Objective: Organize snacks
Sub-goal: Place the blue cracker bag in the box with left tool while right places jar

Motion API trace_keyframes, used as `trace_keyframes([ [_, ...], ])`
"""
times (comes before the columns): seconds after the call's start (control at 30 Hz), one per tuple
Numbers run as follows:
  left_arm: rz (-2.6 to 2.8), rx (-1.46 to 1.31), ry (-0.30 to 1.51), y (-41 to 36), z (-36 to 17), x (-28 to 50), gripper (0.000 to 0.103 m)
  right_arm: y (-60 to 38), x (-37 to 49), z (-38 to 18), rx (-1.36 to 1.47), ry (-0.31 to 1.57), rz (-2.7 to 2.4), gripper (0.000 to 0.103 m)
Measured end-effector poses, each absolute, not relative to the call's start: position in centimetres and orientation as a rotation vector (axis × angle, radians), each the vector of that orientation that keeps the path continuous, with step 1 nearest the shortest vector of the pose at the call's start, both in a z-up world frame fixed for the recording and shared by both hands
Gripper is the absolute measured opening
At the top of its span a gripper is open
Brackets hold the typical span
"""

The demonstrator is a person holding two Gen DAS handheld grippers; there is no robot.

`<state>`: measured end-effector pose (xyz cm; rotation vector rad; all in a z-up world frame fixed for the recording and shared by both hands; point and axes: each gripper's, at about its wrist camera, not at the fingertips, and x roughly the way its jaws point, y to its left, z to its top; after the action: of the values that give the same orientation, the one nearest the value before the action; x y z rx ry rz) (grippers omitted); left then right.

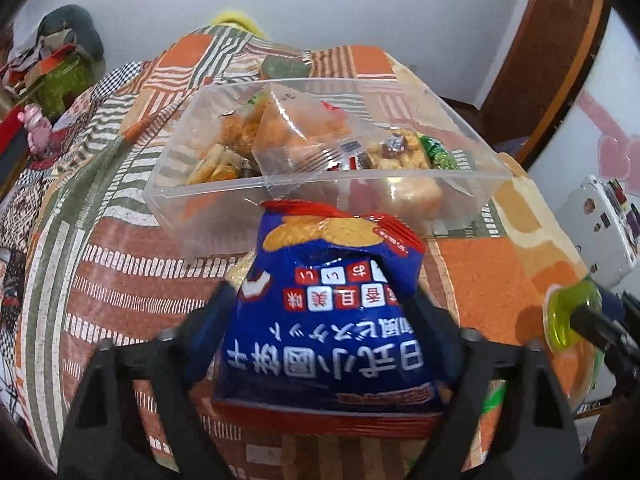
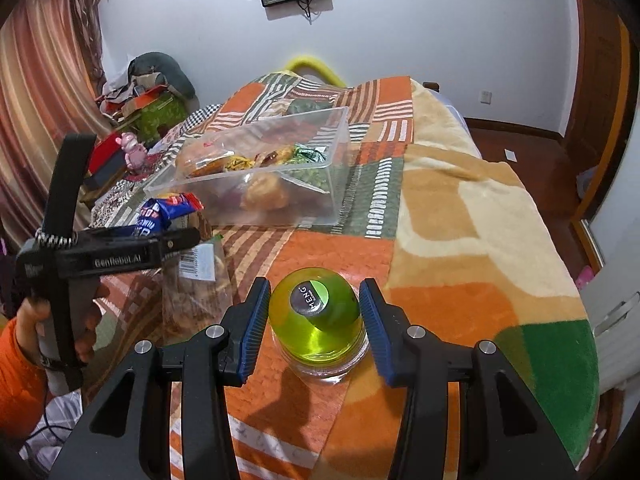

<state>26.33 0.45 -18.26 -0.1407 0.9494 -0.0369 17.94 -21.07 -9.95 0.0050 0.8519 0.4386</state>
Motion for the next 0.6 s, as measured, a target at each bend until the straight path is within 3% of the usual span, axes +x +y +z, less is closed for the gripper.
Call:
trace_keyframes([
  [0.1, -0.057, -0.133, 0.917, 0.4, -17.6, 25.7, 0.064, -20.7, 18.1, -9.7, 0.001, 0.845, 0.438, 0.043],
  [0.23, -0.088, -0.111, 0.883, 0.4, -16.4, 24.7, 0.056, -20.2, 18.4, -8.9, 0.000, 0.824, 0.441, 0.043],
  [0.6, -0.114, -0.112, 0.746, 2.5, -10.9, 23.4, 0.056, -17.5, 20.8, -5.4, -0.016, 0.720, 0.465, 0.043],
])
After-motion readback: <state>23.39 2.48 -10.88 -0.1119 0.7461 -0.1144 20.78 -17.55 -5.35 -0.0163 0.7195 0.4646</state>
